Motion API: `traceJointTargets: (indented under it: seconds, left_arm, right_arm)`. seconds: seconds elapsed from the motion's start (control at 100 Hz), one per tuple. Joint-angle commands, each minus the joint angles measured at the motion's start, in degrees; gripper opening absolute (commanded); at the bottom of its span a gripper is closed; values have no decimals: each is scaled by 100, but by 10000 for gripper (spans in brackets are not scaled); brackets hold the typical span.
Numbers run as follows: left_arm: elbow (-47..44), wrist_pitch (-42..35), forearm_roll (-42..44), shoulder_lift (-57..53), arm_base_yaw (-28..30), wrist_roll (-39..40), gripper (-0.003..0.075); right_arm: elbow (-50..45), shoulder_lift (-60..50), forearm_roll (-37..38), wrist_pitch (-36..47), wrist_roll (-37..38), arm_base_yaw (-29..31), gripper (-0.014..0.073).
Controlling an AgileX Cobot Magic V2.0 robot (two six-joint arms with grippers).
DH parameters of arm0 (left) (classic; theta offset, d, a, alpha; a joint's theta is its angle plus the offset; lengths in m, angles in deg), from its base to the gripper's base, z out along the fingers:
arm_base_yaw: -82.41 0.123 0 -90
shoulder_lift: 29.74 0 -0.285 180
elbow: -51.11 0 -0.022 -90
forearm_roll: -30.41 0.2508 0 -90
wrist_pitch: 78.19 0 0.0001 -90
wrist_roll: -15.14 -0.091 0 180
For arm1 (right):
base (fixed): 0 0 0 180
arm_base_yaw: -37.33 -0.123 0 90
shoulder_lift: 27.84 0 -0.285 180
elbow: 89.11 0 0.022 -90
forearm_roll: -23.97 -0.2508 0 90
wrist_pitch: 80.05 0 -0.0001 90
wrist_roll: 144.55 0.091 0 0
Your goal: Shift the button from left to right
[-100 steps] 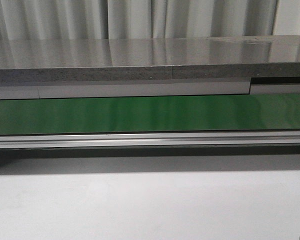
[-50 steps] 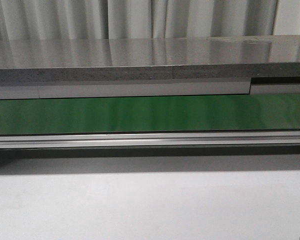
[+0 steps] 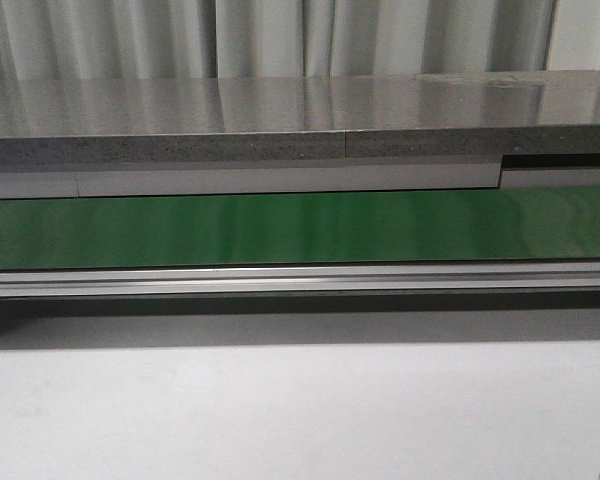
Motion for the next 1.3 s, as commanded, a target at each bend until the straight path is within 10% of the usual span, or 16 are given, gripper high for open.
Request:
traceJointTargets:
  seconds: [0.0,1.29]
  left_arm:
    - [157,-485,-91,44,-48,-13,-20]
    - [-2083,-2381,1759,-1985,310,1643,-20]
  right_arm:
    - [82,-120,56,398,11,-26,-67]
    - [82,-120,56,398,11,-26,-67]
